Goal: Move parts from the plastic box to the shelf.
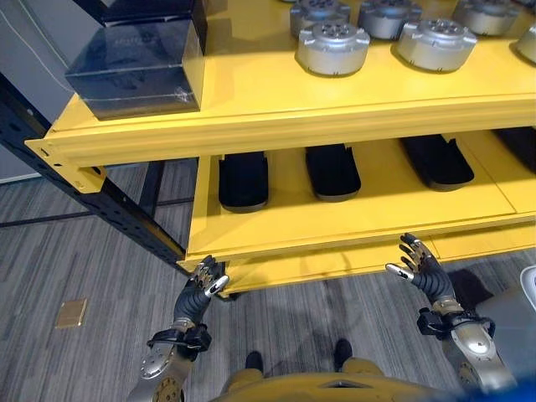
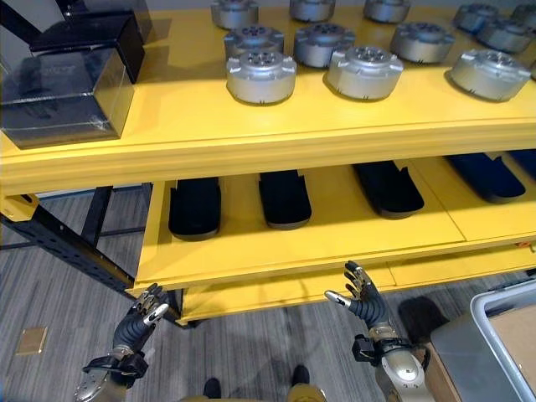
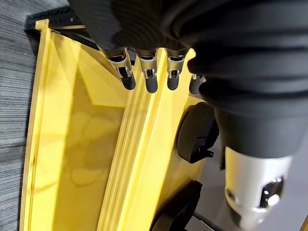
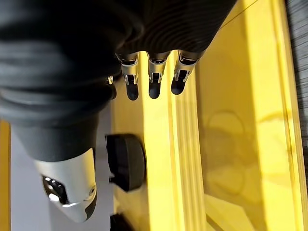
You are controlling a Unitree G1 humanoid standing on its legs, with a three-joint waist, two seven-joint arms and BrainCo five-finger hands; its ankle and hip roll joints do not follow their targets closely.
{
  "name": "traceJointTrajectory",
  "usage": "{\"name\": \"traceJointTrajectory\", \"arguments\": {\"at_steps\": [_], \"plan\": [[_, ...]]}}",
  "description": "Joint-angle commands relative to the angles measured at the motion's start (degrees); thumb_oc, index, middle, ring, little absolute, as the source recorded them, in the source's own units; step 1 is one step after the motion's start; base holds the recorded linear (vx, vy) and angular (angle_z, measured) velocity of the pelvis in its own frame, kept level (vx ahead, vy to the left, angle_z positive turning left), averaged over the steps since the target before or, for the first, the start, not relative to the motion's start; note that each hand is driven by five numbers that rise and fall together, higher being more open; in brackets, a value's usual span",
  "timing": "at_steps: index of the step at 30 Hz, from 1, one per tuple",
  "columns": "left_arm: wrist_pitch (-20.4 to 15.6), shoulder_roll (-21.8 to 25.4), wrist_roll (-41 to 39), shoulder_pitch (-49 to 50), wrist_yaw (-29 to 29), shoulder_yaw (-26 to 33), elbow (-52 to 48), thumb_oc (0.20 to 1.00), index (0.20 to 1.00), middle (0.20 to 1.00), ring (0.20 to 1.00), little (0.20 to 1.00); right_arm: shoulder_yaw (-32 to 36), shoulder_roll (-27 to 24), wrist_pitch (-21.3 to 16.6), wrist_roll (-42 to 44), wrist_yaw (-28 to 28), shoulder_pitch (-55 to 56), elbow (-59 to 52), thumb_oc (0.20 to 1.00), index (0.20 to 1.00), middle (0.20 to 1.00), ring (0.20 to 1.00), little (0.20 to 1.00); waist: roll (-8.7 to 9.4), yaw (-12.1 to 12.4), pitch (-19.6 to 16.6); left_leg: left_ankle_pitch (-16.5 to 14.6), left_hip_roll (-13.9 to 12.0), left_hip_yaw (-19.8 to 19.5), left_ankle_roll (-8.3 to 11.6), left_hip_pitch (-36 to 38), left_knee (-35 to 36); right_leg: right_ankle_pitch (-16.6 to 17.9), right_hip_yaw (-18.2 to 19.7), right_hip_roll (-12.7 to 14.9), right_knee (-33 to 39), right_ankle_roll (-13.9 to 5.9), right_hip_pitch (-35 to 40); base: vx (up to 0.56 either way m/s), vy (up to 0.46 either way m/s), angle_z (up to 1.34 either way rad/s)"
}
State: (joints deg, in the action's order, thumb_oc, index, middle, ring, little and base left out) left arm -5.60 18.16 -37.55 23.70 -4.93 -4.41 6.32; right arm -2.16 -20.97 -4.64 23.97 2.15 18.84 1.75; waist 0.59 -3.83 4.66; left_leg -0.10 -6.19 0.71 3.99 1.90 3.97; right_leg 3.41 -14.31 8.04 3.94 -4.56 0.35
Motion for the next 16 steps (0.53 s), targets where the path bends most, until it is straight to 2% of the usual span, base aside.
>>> {"name": "traceJointTrajectory", "arguments": {"at_steps": [1, 16], "plan": [[-1.94, 0.9, 0.87, -0.02, 0.02, 2.9, -0.95, 1.0, 1.0, 1.0, 1.0, 1.0, 1.06, 0.09, -1.13, 3.47, 0.7, -2.14, -2.74, 1.0, 1.0, 1.0, 1.0, 1.0, 0.45, 0.28, 0.48, 3.81, -3.48, 1.59, 1.53, -2.27, 0.87, 0.26, 1.82, 2.2, 0.26, -5.0, -0.89, 0.0, 0.0, 0.0], [-1.6, -1.08, 2.69, 0.37, 1.71, 2.83, 0.24, 1.0, 1.0, 1.0, 1.0, 1.0, -0.93, 1.1, 0.3, 5.78, 0.95, -1.94, -3.42, 1.0, 1.0, 1.0, 1.0, 1.0, 0.96, 0.57, -1.11, 2.88, -3.56, 3.32, 1.28, 0.85, 0.57, 0.35, 3.18, 2.41, 0.8, -5.32, 1.58, 0.01, 0.001, -0.07]]}}
